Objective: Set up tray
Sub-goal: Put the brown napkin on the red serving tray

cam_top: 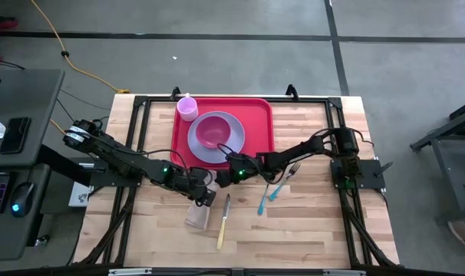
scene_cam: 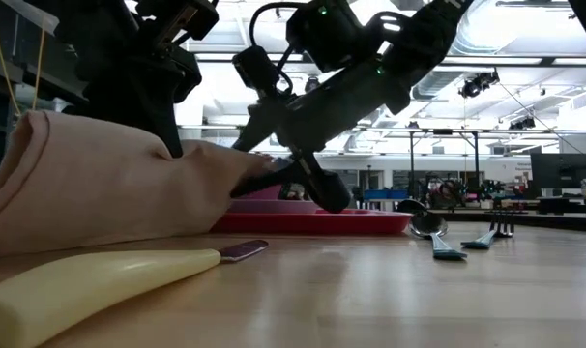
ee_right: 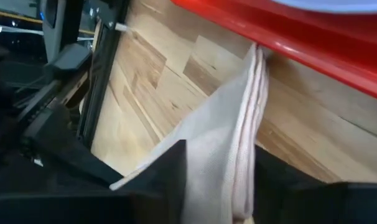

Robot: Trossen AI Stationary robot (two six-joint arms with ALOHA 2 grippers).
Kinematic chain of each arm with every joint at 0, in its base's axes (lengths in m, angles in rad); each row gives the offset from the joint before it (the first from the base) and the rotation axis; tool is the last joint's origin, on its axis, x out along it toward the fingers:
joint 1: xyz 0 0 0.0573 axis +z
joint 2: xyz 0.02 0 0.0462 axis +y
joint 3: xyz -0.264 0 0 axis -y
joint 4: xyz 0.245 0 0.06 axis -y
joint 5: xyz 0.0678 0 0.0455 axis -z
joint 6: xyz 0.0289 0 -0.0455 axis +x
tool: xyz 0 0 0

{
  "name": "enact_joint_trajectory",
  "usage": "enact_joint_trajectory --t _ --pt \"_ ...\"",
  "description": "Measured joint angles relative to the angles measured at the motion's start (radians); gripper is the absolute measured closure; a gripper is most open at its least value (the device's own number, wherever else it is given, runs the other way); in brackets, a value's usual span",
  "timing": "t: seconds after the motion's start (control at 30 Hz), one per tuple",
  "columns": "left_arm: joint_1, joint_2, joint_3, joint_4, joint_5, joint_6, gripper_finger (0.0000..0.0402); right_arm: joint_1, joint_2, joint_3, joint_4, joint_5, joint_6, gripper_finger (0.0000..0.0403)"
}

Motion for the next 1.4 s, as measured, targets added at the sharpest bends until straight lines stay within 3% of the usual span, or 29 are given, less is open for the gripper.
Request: enact_joint_trajectory --t 0.23,0.53,1.27,1.4 --pt "0.000 0.000 0.000 0.003 0.004 0.000 0.0378 0.000 0.000 0.000 0.000 -0.030 -0.053 0.0394" --pt "0.000 0.000 0.000 0.003 0.055 0.000 0.0372 0.000 0.000 0.000 -0.021 -0.070 -0.061 0.0400" --pt "0.000 0.000 0.000 0.009 0.231 0.061 0.0264 -0.012 -0.026 0.000 -0.024 -0.096 -0.074 0.0403" --pt "0.000 0.000 0.000 -0.004 0.240 0.061 0.0258 -0.019 -0.072 0.000 -0.102 -0.082 -0.113 0.0403"
